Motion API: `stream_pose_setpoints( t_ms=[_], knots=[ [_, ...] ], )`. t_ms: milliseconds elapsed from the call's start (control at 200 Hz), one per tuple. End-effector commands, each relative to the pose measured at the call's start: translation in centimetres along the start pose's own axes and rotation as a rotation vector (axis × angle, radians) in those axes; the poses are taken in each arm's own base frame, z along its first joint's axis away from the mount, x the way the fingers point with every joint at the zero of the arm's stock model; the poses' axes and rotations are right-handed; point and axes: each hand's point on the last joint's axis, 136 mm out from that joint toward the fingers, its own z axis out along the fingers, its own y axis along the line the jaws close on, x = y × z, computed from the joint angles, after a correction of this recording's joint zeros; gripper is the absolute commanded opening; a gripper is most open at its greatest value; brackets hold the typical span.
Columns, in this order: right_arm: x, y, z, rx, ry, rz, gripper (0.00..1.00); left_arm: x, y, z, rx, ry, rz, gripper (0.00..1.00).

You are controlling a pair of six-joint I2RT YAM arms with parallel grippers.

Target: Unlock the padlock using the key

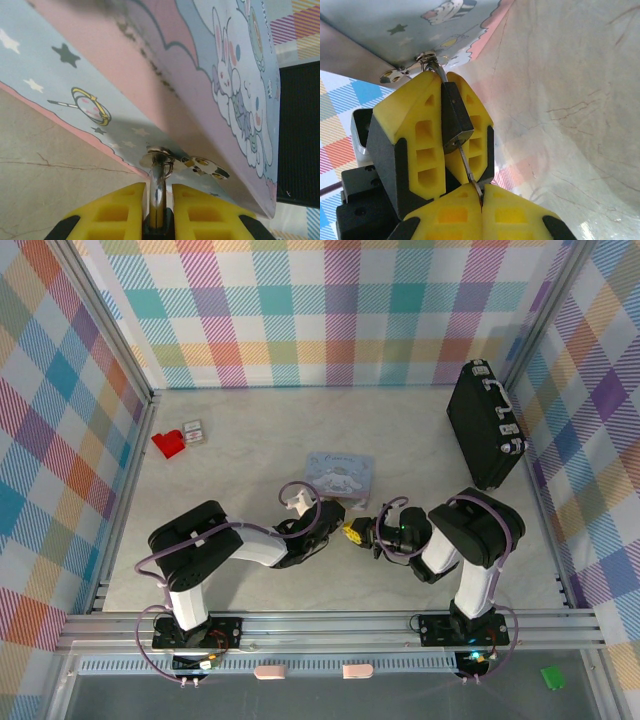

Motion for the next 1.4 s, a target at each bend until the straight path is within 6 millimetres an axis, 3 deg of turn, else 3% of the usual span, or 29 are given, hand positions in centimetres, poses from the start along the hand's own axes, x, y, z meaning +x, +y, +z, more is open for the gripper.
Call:
stream_pose_setpoints(
  t_ms=[0, 165, 300, 1030, 1240, 1395],
  knots=[
    [-1.8, 1.2, 0.5, -0.036, -0.108, 0.013, 0.0, 5.1, -6.6, -2.3, 0.227, 0.186, -0.051, 0.0],
    [-2.2, 0.3, -0.2, -0.02, -0.158, 0.047, 0.0, 4.8, -5.9, -2.3, 0.205, 0.167, -0.056, 0.0],
    [-1.4, -0.3, 0.5, 0.007, -0.154, 0.068, 0.0, 5.1, -6.4, -2.1, 0.218, 0.184, -0.062, 0.0],
    [-3.1, 1.7, 0.9, -0.075, -0.23, 0.106, 0.0, 6.1, -7.7, -2.8, 0.277, 0.235, -0.055, 0.0],
    [-4.7, 1.9, -0.3, -0.081, -0.266, 0.095, 0.0, 6.2, -7.7, -3.3, 0.279, 0.247, -0.057, 0.0],
    [-5.7, 0.0, -1.2, -0.028, -0.28, 0.116, 0.0, 5.9, -7.6, -3.5, 0.282, 0.239, -0.065, 0.0]
  ],
)
